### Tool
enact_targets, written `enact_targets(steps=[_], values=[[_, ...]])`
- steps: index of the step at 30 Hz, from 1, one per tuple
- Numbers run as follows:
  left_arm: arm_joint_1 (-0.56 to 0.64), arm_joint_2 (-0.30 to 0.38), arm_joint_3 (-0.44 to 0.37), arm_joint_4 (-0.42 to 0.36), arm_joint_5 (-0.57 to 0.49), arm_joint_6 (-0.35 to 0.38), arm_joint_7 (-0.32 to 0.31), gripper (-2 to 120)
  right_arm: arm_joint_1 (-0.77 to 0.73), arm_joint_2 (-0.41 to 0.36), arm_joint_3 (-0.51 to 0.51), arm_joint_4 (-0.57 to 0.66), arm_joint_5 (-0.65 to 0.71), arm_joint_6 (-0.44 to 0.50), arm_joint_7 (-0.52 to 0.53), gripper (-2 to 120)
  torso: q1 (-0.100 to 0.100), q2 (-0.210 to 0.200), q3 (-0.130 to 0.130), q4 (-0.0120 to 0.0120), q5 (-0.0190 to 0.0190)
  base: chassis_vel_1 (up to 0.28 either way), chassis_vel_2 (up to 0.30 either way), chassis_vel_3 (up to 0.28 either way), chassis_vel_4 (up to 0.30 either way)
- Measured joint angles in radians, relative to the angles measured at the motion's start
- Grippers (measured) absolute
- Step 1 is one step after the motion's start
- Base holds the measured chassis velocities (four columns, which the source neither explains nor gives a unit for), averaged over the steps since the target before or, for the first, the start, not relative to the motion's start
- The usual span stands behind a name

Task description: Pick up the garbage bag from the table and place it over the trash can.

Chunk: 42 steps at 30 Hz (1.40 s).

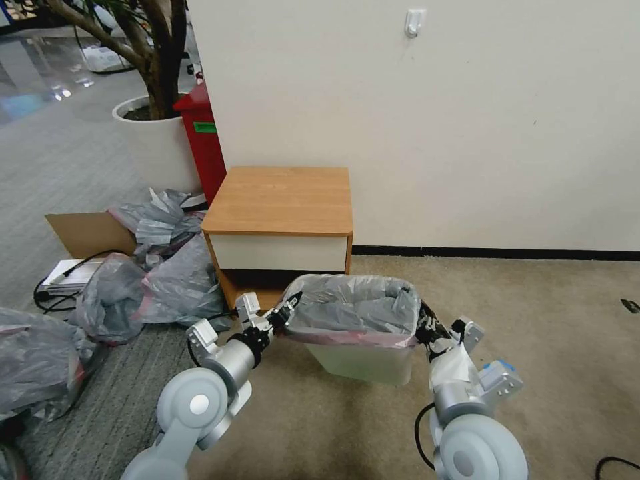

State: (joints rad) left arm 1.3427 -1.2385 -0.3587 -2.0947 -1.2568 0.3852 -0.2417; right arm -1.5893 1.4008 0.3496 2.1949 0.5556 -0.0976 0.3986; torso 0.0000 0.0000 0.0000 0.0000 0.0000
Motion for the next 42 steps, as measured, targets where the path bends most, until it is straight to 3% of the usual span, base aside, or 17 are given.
enact_targets(steps=[8, 26, 36, 42], values=[[-0.001, 0.007, -0.008, -0.007, -0.017, 0.0, 0.0, 9, -0.006, -0.014, 0.012, -0.067, -0.122, 0.049, -0.053, 0, 0.0, 0.0, 0.0, 0.0, 0.0001, 0.0, 0.0, 0.0, 0.0], [0.007, 0.004, -0.019, -0.02, -0.043, -0.015, 0.005, 9, -0.004, -0.015, 0.019, -0.104, -0.151, 0.062, -0.095, 0, 0.0, 0.0, 0.0, 0.0, 0.0, 0.0, 0.0, 0.0, 0.0], [0.01, 0.001, -0.016, -0.035, -0.063, -0.02, 0.02, 9, -0.033, -0.028, 0.042, -0.152, -0.355, 0.098, -0.157, 0, 0.0, 0.0, 0.0, -0.0001, 0.0001, 0.0, 0.0, 0.0, 0.0], [0.017, 0.002, -0.02, -0.041, -0.073, -0.02, 0.025, 10, -0.034, -0.032, 0.051, -0.163, -0.386, 0.102, -0.169, 0, 0.0, 0.0, 0.0, 0.0, 0.0, 0.0, 0.0, 0.0, 0.0]])
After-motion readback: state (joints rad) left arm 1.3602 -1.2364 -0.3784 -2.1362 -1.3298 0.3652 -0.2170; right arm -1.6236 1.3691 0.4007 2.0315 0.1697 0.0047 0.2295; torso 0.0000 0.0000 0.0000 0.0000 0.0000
